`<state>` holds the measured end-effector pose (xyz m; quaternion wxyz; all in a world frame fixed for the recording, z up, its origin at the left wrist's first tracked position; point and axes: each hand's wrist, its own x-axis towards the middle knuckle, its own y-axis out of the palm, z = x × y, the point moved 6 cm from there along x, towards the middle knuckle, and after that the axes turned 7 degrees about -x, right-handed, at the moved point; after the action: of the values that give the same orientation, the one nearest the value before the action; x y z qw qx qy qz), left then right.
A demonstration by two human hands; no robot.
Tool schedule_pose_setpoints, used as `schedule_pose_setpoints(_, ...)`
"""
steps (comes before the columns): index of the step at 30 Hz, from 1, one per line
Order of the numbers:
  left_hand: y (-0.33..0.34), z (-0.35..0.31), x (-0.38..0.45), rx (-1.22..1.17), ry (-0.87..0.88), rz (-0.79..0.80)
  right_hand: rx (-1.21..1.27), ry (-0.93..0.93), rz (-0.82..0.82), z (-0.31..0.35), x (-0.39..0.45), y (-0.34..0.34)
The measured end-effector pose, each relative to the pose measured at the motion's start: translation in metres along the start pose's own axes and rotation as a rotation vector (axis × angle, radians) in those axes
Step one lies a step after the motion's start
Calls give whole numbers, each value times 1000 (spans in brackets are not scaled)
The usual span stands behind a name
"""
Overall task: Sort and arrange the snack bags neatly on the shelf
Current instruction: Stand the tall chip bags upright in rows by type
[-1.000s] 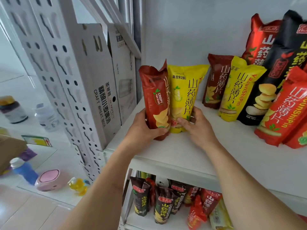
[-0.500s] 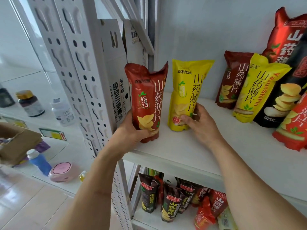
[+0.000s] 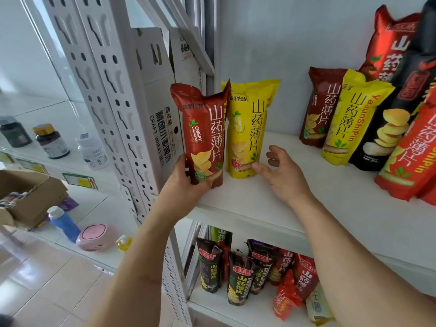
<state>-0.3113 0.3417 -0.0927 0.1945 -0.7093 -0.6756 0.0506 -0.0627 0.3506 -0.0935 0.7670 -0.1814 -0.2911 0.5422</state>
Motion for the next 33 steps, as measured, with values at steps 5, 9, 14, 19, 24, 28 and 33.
schedule_pose_setpoints(5, 11, -13, -42, 535, 77, -276, -262, -90, -28, -7, -21, -19)
schedule_pose_setpoints(9, 25, -25, -71, 552, 119, -413, -380, -155, -8, -10, -39, -37)
schedule_pose_setpoints(14, 68, -58, -95, 551, 326, -398, -480, -204, -1, -18, -63, -67)
schedule_pose_setpoints(19, 131, -83, -90, 602, 483, -228, -540, -206, -45, -35, -81, -110)
schedule_pose_setpoints(24, 188, -115, -75, 547, 567, -98, -573, -159, -111, -60, -86, -155)
schedule_pose_setpoints(28, 231, -137, -61, 497, 606, -2, -554, -129, -239, -77, -85, -192)
schedule_pose_setpoints(33, 284, -155, -49, 309, 516, 160, -446, -59, -541, -107, -98, -249)
